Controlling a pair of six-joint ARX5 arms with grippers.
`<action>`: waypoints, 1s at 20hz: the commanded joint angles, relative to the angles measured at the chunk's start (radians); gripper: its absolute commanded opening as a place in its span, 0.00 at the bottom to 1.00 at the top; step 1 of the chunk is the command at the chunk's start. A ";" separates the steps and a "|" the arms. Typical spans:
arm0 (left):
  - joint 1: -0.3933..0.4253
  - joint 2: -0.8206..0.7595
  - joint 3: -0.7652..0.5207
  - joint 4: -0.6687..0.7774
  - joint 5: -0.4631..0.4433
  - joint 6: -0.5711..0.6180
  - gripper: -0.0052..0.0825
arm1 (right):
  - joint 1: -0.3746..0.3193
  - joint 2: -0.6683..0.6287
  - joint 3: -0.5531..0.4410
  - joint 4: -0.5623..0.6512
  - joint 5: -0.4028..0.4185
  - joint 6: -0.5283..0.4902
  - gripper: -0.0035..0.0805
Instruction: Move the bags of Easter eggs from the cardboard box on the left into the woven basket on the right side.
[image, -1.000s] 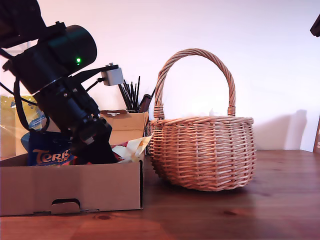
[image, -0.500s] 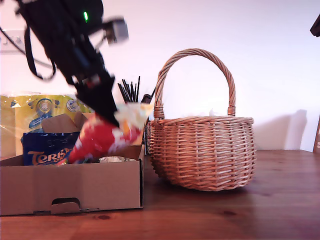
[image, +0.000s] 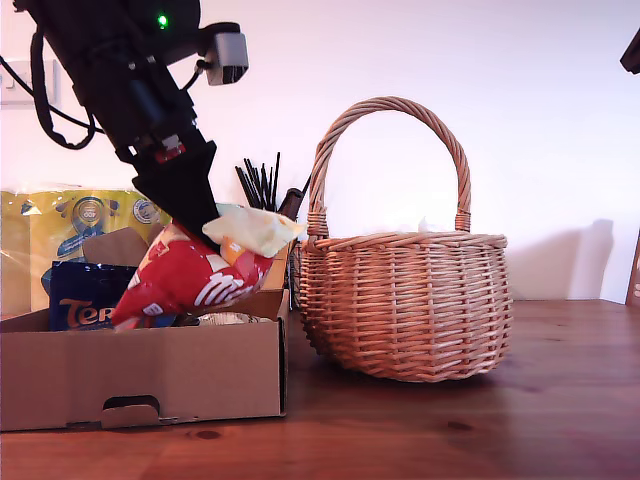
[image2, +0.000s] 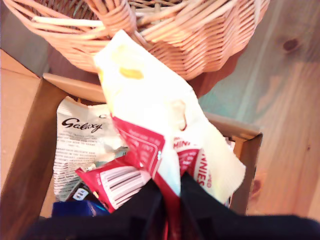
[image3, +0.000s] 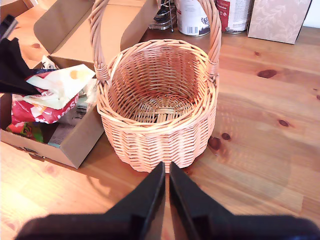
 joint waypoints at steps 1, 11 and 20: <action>-0.002 -0.069 -0.002 -0.001 0.026 -0.004 0.04 | -0.005 0.000 -0.006 0.006 -0.006 0.000 0.03; -0.129 -0.162 -0.002 0.262 0.292 -0.163 0.04 | -0.005 0.000 -0.006 0.000 -0.006 0.000 0.03; -0.227 0.051 -0.002 0.788 0.117 -0.187 0.04 | -0.005 0.000 -0.006 0.000 -0.006 -0.001 0.03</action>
